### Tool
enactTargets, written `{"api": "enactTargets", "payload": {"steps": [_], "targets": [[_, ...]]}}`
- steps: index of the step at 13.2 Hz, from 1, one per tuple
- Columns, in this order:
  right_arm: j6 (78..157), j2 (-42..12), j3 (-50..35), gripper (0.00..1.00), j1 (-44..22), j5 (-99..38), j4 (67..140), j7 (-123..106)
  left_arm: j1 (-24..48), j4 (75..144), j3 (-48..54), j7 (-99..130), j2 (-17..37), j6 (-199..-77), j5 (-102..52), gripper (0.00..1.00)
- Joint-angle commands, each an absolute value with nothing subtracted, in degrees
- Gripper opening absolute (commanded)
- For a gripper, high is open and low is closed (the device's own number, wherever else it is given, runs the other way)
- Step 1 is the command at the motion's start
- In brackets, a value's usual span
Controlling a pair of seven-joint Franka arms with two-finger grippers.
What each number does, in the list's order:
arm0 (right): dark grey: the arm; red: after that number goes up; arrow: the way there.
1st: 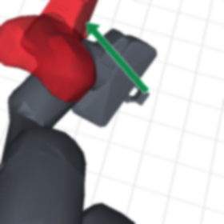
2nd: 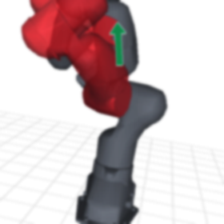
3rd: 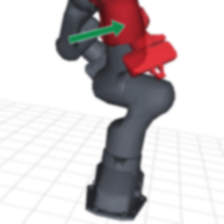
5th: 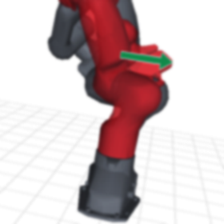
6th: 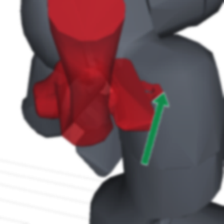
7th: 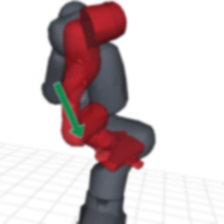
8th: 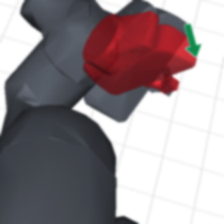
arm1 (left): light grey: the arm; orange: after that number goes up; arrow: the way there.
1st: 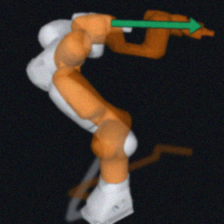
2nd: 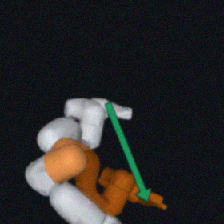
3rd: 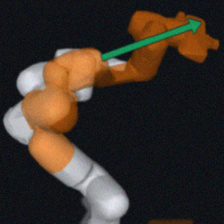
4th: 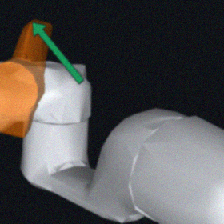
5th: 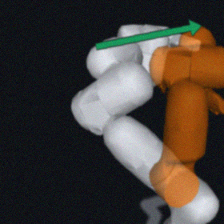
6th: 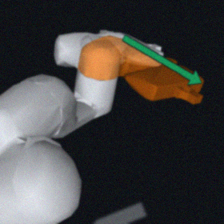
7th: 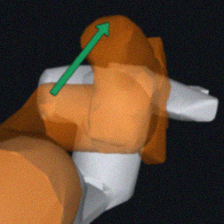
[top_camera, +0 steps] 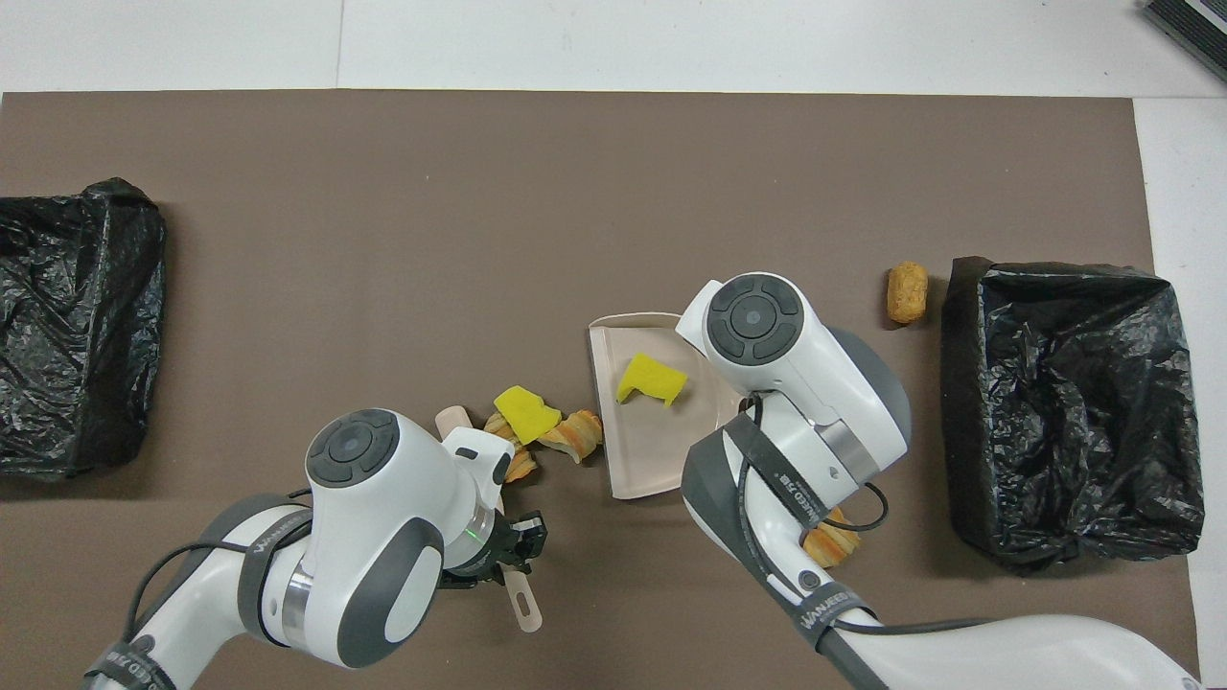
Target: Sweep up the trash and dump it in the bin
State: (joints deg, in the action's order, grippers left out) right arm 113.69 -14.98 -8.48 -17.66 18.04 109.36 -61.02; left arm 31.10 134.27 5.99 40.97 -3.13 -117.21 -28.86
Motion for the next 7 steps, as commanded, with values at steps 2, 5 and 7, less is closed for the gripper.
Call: {"api": "enactTargets", "payload": {"steps": [2,5,7], "targets": [[114.43,-14.5,-8.7,0.0,-17.05,18.46,110.3,-58.97,34.8,126.67,5.36,40.34,5.08,-121.72,-31.72,0.0],[114.87,-14.68,-8.7,0.0,-16.79,18.46,110.13,-58.97,35.15,117.89,5.98,39.12,10.62,-121.82,-32.17,0.0],[114.52,-14.59,-8.7,0.0,-17.05,18.46,110.13,-58.89,35.77,113.75,6.59,36.22,12.3,-121.29,-33.92,0.0]]}}
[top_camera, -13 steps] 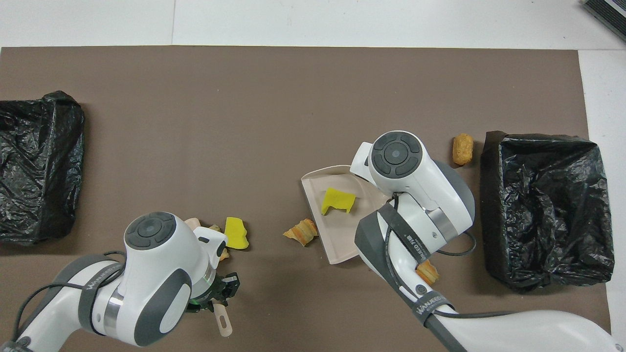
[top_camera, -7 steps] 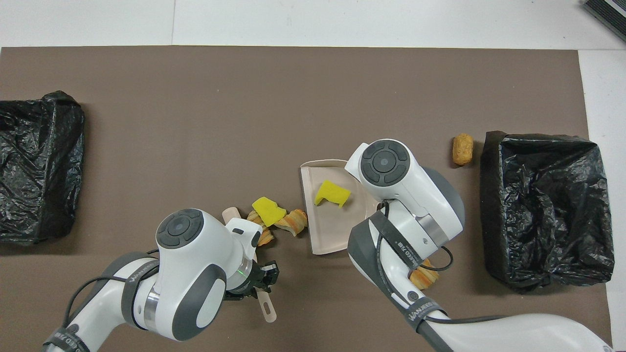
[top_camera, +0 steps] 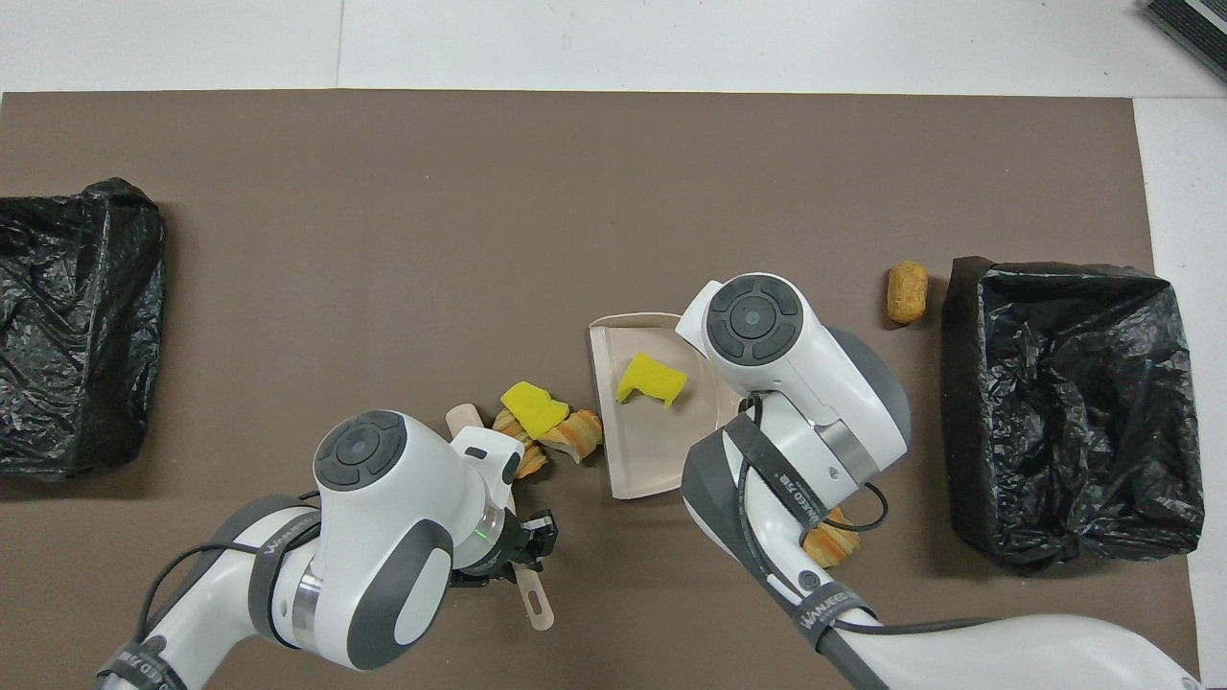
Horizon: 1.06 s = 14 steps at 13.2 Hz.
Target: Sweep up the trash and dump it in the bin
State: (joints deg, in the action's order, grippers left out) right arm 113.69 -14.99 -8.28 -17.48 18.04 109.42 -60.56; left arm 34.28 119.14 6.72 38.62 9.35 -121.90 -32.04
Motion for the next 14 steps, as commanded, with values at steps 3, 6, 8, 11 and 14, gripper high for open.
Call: {"api": "enactTargets", "payload": {"steps": [3,6,8,11,14], "targets": [[114.52,-14.59,-8.7,0.0,-16.79,18.46,110.21,-58.62,36.47,111.8,8.44,36.39,12.31,-121.29,-34.01,0.0],[114.43,-14.59,-8.7,0.0,-16.7,18.46,110.21,-58.71,35.16,112.06,7.65,37.09,11.34,-115.96,-32.96,0.0],[114.35,-14.59,-8.7,0.0,-16.61,18.46,110.3,-58.71,32.97,112.06,7.47,38.4,9.5,-111.99,-28.51,0.0],[114.26,-14.5,-8.7,0.0,-16.26,18.46,110.39,-58.97,31.29,112.06,7.38,40.6,8.96,-108.03,-22.6,0.0],[113.47,-14.5,-8.7,0.0,-16.26,18.46,110.39,-59.15,31.11,111.8,7.38,42.63,8.79,-104.25,-17.51,0.0]]}}
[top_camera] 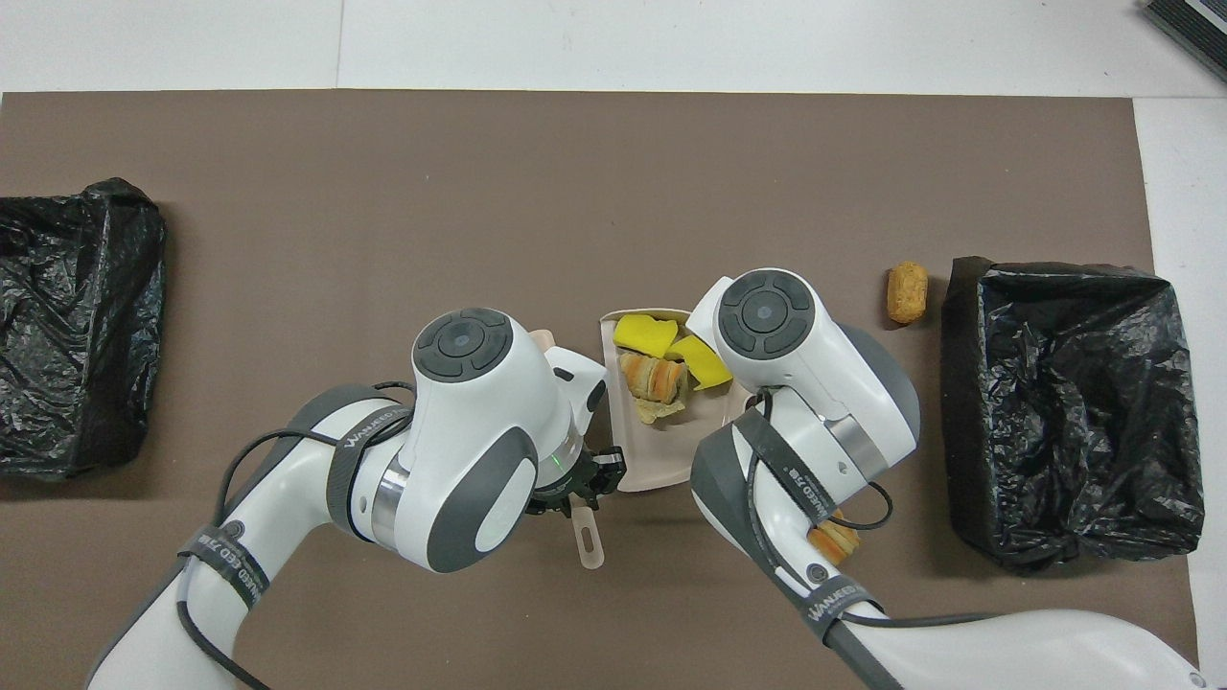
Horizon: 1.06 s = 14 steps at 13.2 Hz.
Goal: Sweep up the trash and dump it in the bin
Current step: 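Carry the loaded dustpan to the trash bag with the right gripper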
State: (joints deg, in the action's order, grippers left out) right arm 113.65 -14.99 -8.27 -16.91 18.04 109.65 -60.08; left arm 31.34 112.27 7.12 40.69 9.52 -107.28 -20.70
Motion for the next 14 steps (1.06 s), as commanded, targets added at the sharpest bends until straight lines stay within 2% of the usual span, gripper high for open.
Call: {"api": "enactTargets", "payload": {"steps": [1,6,10,14], "targets": [[113.47,-14.5,-8.7,0.0,-16.17,18.46,110.39,-59.15,30.42,111.71,7.38,42.37,8.53,-103.72,-16.97,0.0],[113.38,-12.49,-8.7,0.0,-13.02,17.76,110.65,-61.6,30.15,112.41,7.82,42.45,6.33,-101.69,-16.96,0.0],[113.56,-5.91,-8.7,0.0,-8.62,14.33,113.37,-65.64,32.6,116.27,8.26,42.63,3.52,-102.74,-16.96,0.0],[111.19,-1.33,-8.61,0.0,-2.74,11.7,113.47,-74.95,38.39,122.68,8.26,44.02,0.53,-107.39,-16.96,0.0]]}}
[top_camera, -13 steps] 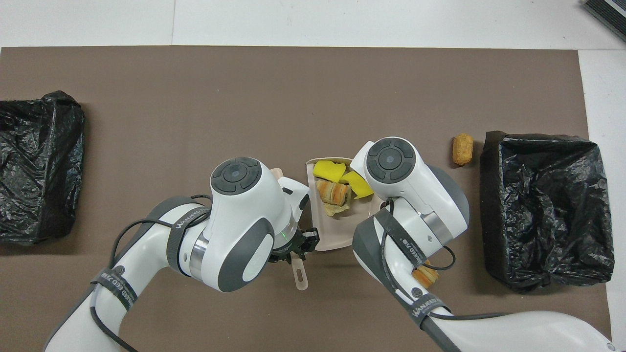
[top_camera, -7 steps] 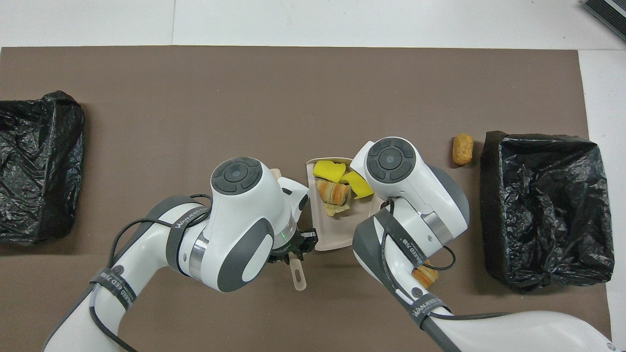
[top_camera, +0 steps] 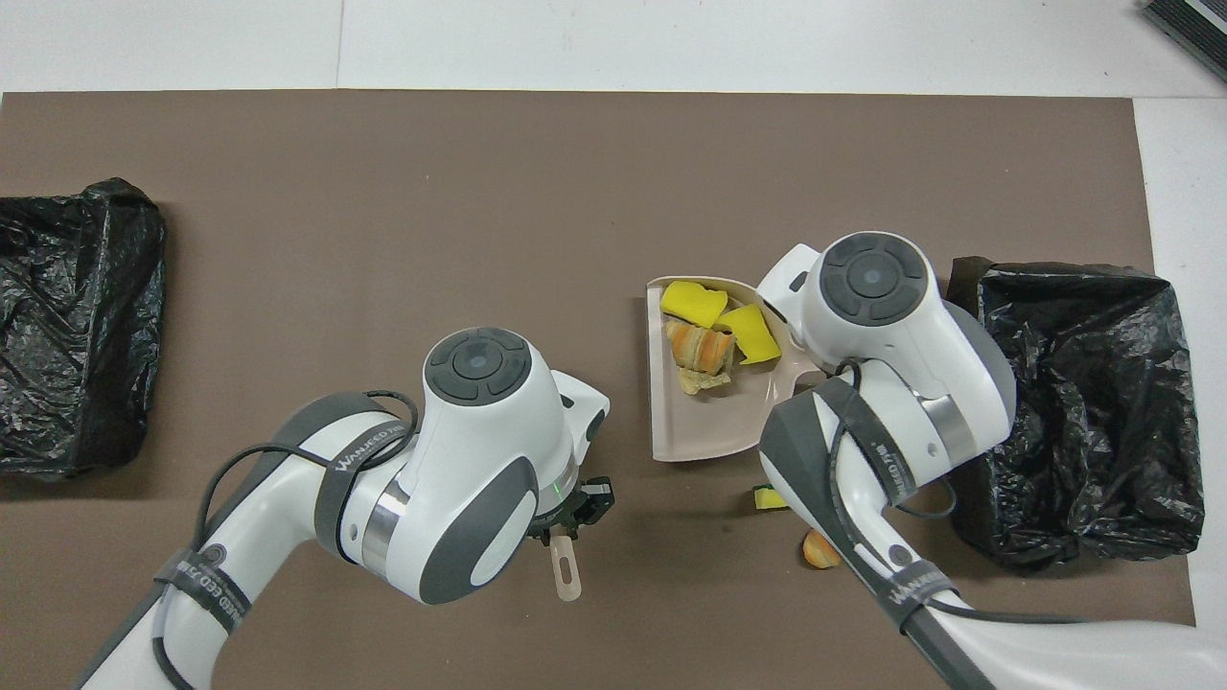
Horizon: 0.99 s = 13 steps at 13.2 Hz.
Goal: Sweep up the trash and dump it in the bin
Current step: 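Carry the loaded dustpan to the trash bag with the right gripper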
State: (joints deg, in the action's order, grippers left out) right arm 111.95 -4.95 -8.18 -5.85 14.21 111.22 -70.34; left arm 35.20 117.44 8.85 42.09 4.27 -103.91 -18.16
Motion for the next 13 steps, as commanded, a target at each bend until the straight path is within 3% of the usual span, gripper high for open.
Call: {"api": "enactTargets", "payload": {"steps": [1,7,12,13], "targets": [[110.49,0.07,-8.61,0.0,-1.25,11.52,113.47,-76.19,39.63,124.09,8.26,44.47,0.35,-108.53,-16.96,0.0],[107.32,6.85,-7.82,0.0,12.71,8.09,112.77,-87.86,39.73,135.77,8.35,42.55,-5.44,-116.97,-18.19,0.0],[108.54,7.56,-4.84,0.0,24.94,6.84,112.76,-100.71,37.36,136.58,8.26,35.7,-5.63,-116.63,-18.46,0.02],[109.94,7.82,-4.83,0.0,26.87,8.86,113.02,-101.51,36.92,136.58,7.91,33.51,-5.54,-116.54,-18.46,0.32]]}}
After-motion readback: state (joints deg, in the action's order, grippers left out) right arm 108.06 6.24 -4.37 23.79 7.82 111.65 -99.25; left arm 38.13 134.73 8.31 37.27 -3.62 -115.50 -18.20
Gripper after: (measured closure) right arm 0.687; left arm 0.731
